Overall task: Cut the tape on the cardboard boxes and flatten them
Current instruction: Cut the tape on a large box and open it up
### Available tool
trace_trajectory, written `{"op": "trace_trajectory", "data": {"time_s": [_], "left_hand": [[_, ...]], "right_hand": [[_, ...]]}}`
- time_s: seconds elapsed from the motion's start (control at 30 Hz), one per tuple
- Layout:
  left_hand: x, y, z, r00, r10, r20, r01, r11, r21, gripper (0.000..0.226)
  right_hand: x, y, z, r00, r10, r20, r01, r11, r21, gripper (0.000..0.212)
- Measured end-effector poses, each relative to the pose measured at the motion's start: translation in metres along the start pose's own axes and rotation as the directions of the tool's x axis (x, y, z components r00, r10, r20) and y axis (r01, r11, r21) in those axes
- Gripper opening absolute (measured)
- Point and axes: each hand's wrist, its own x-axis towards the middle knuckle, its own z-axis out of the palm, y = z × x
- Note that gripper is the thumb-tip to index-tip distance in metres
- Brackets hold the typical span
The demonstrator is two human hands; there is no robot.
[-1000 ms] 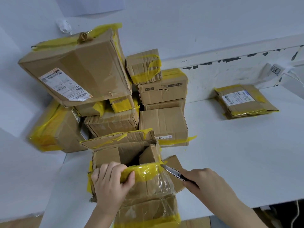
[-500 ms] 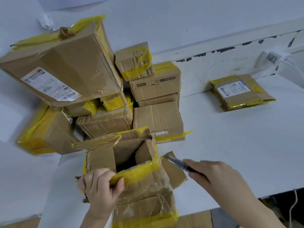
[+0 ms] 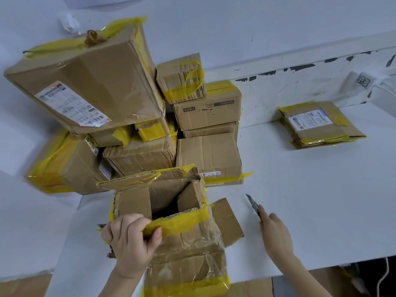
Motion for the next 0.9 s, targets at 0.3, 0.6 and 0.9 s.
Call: {"op": "trace_trajectory", "data": {"time_s": [0.3, 0.6, 0.9], "left_hand": [[0.001, 0.001, -0.001, 0.999, 0.016, -0.052, -0.013, 0.999, 0.045, 0.04], [0.01, 0.004, -0.006, 0.996, 0.044, -0.078, -0.032, 0.989, 0.141, 0.04], [-0.005, -0.004, -0.034, 0.987, 0.149, 0.055, -0.154, 0.984, 0.093, 0.032]], "right_hand": [[-0.004, 0.004, 0.003, 0.999, -0.011, 0.04, 0.008, 0.997, 0.077, 0.076], [-0.026, -0.062, -0.069, 0.538, -0.842, -0.039, 0.719, 0.434, 0.543, 0.078], [-0.014, -0.108, -0.106, 0.179, -0.9, 0.398, 0.93, 0.022, -0.367, 0.061]]}}
